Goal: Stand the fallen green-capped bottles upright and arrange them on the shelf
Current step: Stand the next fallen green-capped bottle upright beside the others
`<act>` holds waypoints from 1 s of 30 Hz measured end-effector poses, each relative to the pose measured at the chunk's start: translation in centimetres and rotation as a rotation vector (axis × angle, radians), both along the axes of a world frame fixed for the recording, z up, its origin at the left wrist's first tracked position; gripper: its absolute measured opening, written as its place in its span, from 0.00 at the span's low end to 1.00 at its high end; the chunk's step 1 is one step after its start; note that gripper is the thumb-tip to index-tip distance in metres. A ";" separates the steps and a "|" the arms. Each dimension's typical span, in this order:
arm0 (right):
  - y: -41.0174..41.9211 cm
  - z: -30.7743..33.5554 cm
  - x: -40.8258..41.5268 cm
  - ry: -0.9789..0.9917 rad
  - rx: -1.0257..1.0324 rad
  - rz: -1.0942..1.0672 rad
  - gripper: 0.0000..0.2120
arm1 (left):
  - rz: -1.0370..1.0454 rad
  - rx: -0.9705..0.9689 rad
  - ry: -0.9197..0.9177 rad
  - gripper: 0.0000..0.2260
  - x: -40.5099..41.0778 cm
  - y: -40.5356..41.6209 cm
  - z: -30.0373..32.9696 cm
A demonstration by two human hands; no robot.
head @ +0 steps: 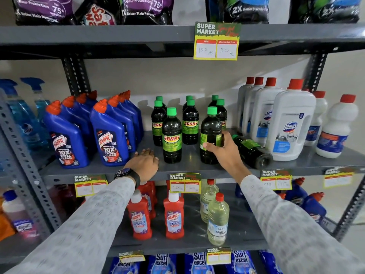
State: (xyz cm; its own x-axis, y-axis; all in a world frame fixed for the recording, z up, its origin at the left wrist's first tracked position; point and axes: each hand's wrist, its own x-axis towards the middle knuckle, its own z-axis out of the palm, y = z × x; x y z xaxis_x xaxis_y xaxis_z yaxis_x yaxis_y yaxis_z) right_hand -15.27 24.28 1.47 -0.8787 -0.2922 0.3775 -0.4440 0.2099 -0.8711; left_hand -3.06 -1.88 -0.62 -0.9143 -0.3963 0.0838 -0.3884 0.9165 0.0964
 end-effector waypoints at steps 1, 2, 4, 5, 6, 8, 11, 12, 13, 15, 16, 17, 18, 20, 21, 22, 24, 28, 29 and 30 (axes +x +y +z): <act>0.0 -0.1 -0.5 -0.052 -0.015 0.048 0.28 | 0.000 -0.002 0.000 0.27 0.0 0.0 0.0; 0.1 -0.4 -1.0 -0.078 -0.022 0.079 0.27 | -0.002 -0.002 -0.003 0.27 0.0 0.0 0.0; 0.2 -0.9 -1.5 -0.082 -0.028 0.123 0.22 | -0.004 0.002 -0.007 0.27 -0.1 0.0 0.0; 0.2 -1.0 -1.6 -0.084 -0.030 0.123 0.21 | -0.004 0.003 -0.006 0.27 -0.1 -0.1 -0.1; 0.2 -1.1 -1.5 -0.092 -0.044 0.111 0.21 | -0.004 0.004 -0.002 0.27 -0.1 -0.1 -0.1; 0.0 -1.2 -1.2 -0.078 -0.061 0.068 0.26 | -0.004 0.006 0.003 0.27 -0.1 -0.2 -0.2; -0.2 -1.2 -0.3 -0.019 -0.053 0.008 0.33 | -0.004 0.014 0.003 0.27 -0.1 -0.2 -0.2; -0.3 -1.3 -0.3 -0.002 -0.052 0.002 0.34 | -0.003 0.014 0.002 0.27 -0.1 -0.3 -0.3; -0.2 -1.4 -0.3 0.004 -0.053 0.010 0.34 | -0.002 0.011 0.001 0.27 -0.2 -0.3 -0.3; 0.1 -1.4 -0.6 -0.021 -0.070 0.064 0.34 | 0.003 -0.002 -0.002 0.27 -0.3 -0.4 -0.4; 0.2 -1.4 -0.9 -0.044 -0.076 0.101 0.33 | 0.007 -0.010 -0.001 0.27 -0.4 -0.5 -0.5; 0.4 -1.4 -1.1 -0.060 -0.073 0.132 0.31 | 0.010 -0.014 0.001 0.27 -0.5 -0.5 -0.6; 0.5 -1.4 -1.3 -0.061 -0.065 0.151 0.28 | 0.012 -0.015 0.003 0.27 -0.5 -0.5 -0.6; 0.5 -1.6 -1.5 -0.052 -0.056 0.153 0.25 | 0.011 -0.016 0.005 0.27 -0.6 -0.5 -0.5; 0.4 -1.6 -1.4 -0.053 -0.064 0.138 0.26 | 0.010 -0.017 0.005 0.27 -0.5 -0.5 -0.5; 0.2 -1.7 -1.3 -0.049 -0.071 0.114 0.28 | 0.009 -0.019 0.004 0.27 -0.5 -0.4 -0.5; -0.1 -1.7 -0.9 -0.010 -0.061 0.053 0.34 | 0.008 -0.020 0.004 0.27 -0.5 -0.4 -0.5; -0.5 -1.7 -0.7 0.032 -0.066 0.030 0.36 | 0.003 -0.020 0.000 0.27 -0.3 -0.4 -0.4; -0.4 -1.7 -0.7 0.034 -0.057 0.048 0.35 | 0.002 -0.027 -0.004 0.26 -0.2 -0.4 -0.4; -0.3 -1.7 -0.7 0.033 -0.047 0.075 0.35 | 0.003 -0.033 -0.008 0.26 -0.2 -0.5 -0.4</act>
